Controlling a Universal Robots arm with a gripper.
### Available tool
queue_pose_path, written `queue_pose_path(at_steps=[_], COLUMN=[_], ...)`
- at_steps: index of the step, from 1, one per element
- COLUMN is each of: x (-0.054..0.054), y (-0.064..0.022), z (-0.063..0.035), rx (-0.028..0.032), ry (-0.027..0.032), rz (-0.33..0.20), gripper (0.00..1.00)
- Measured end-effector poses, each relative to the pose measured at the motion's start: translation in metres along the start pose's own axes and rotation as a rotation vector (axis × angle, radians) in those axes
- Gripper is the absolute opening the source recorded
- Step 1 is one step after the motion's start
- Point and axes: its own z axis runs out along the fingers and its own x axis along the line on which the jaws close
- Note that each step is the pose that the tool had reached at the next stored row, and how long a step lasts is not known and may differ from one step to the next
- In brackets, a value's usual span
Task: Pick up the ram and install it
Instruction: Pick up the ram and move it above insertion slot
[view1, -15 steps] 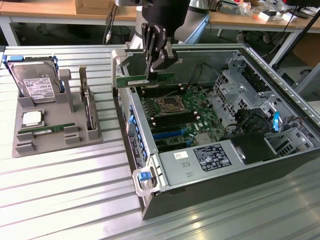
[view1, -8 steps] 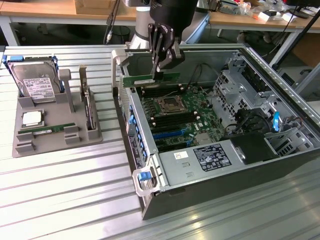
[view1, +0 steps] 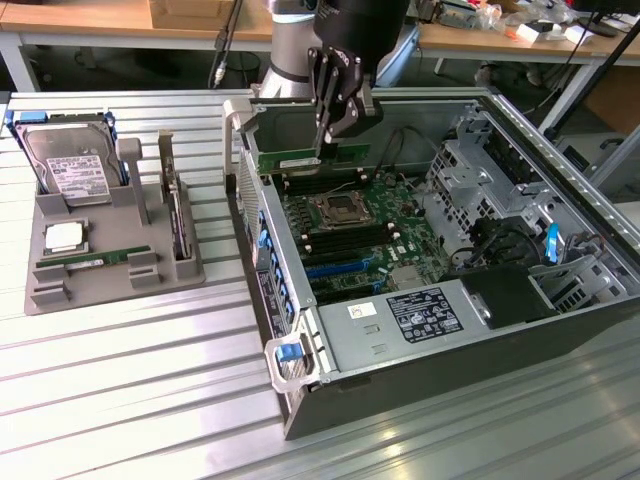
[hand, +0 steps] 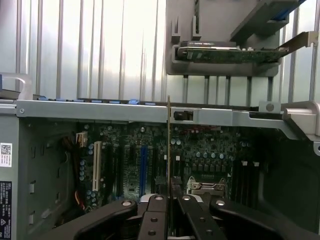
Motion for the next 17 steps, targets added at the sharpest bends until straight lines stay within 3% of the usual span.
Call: queue_pose_path(at_steps=[17], x=[0.001], y=[-0.0257], z=[-0.0011], rx=[0.0], ry=[0.0002], rz=[0.0], gripper=[0.13])
